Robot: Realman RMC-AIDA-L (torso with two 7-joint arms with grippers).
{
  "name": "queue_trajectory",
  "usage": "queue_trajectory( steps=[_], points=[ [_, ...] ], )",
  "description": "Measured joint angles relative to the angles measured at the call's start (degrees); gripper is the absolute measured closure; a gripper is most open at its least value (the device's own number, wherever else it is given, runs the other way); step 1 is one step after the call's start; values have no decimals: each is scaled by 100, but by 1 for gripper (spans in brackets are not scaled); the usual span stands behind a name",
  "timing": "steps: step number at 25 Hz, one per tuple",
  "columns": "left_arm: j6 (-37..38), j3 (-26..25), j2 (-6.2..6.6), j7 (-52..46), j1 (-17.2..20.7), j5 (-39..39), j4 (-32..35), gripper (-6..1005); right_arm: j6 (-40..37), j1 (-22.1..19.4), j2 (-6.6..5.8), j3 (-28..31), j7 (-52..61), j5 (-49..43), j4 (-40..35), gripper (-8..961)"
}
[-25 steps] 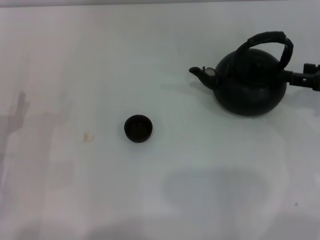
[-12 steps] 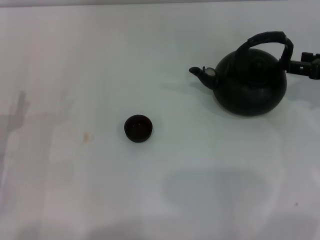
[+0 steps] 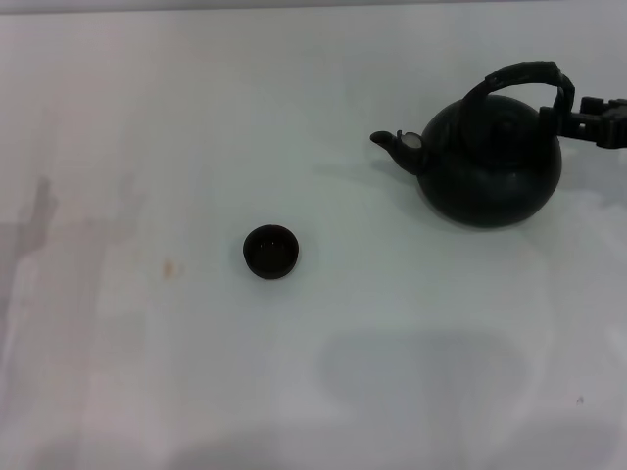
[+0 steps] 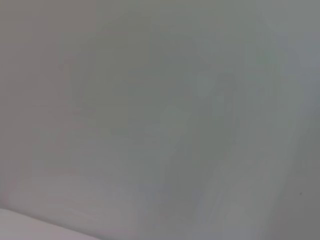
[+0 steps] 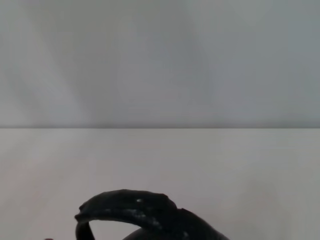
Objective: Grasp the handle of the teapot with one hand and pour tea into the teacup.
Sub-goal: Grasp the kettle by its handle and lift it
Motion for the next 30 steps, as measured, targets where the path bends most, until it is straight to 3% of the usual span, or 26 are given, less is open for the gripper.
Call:
queue_trajectory(
  steps=[23,30],
  points=[
    [0,0,0,0,-11,1,62,138,335,138,3,-300,0,204,278,273],
    [0,0,0,0,-16,-1,113,139,377,138,-3,-295,-28,340,340,403]
  ],
)
